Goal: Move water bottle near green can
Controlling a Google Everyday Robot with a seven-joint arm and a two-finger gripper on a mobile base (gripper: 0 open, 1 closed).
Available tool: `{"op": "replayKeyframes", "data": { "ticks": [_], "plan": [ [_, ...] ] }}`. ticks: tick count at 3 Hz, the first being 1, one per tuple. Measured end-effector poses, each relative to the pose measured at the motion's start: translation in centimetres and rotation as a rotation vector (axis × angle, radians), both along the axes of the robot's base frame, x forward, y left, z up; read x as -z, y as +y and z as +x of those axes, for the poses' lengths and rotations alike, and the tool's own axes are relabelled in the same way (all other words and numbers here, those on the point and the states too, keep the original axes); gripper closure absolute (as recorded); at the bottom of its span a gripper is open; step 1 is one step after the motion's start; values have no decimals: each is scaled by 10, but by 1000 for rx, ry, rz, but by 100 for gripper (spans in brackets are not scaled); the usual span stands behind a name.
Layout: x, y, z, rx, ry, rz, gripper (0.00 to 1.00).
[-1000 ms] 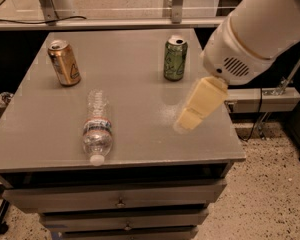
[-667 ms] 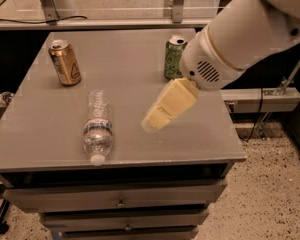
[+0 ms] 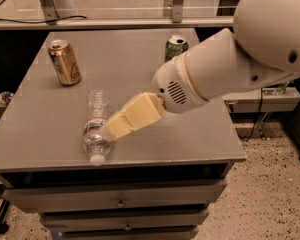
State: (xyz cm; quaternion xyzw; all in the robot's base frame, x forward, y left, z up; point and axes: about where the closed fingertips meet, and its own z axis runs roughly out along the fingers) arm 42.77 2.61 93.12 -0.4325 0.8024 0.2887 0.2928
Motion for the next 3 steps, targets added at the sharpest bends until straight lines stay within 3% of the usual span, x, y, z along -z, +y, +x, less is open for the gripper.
{"op": "replayKeyframes", "data": {
  "ticks": [1, 3],
  "plan": [
    [6, 28, 5, -11, -13, 80, 0],
    [30, 55, 23, 41, -49, 97, 0]
  ]
}}
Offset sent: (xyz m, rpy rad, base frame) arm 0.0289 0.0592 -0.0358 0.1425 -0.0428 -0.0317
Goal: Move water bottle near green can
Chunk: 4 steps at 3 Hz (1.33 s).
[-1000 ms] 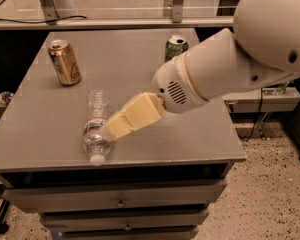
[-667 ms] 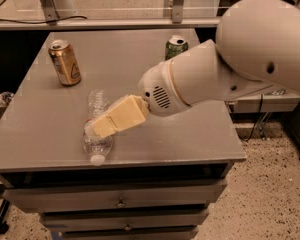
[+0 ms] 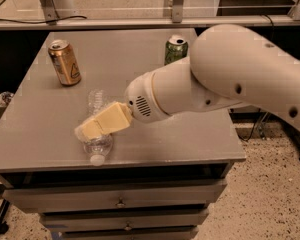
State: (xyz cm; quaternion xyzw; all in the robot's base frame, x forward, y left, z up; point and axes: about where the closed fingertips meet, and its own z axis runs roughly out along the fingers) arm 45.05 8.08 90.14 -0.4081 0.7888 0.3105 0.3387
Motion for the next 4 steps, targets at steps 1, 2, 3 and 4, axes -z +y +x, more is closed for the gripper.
{"op": "replayKeyframes", "data": {
  "ticks": [1, 2, 3, 4],
  "plan": [
    [14, 14, 14, 66, -6, -22, 0],
    [21, 26, 16, 99, 38, -42, 0],
    [29, 47, 10, 111, 85, -62, 0],
    [40, 59, 7, 115, 106, -76, 18]
  ]
}}
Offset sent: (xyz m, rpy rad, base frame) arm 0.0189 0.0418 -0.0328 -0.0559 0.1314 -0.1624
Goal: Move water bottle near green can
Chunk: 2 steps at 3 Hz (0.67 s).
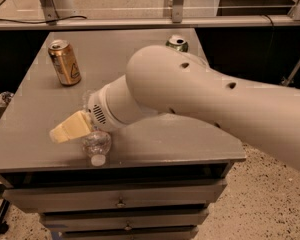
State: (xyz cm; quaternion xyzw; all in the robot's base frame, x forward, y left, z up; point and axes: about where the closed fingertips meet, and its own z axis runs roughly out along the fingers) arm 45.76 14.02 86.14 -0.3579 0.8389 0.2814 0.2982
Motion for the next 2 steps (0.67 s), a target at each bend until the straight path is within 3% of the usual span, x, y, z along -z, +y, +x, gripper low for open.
{"op": "replayKeyframes", "data": {
  "ticks": [1, 2],
  "plan": [
    [8, 5, 0, -12, -24, -55, 41],
    [27, -29, 6, -10, -67, -180, 64]
  ]
}}
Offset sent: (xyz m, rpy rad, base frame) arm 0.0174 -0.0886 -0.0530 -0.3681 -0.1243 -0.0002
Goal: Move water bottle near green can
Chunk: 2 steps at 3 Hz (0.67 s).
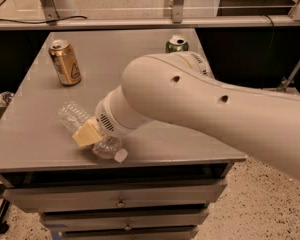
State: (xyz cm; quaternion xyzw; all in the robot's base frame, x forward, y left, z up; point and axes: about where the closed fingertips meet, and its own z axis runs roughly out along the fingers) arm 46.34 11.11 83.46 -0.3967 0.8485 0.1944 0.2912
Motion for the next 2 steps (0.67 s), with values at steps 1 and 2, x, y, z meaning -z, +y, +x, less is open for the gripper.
{"op": "replayKeyframes", "data": {
  "ticks": [1, 2],
  "plan": [
    [-2, -2, 0, 0, -2, -6, 87],
    [-5, -2, 0, 1, -2, -6, 100]
  ]
}}
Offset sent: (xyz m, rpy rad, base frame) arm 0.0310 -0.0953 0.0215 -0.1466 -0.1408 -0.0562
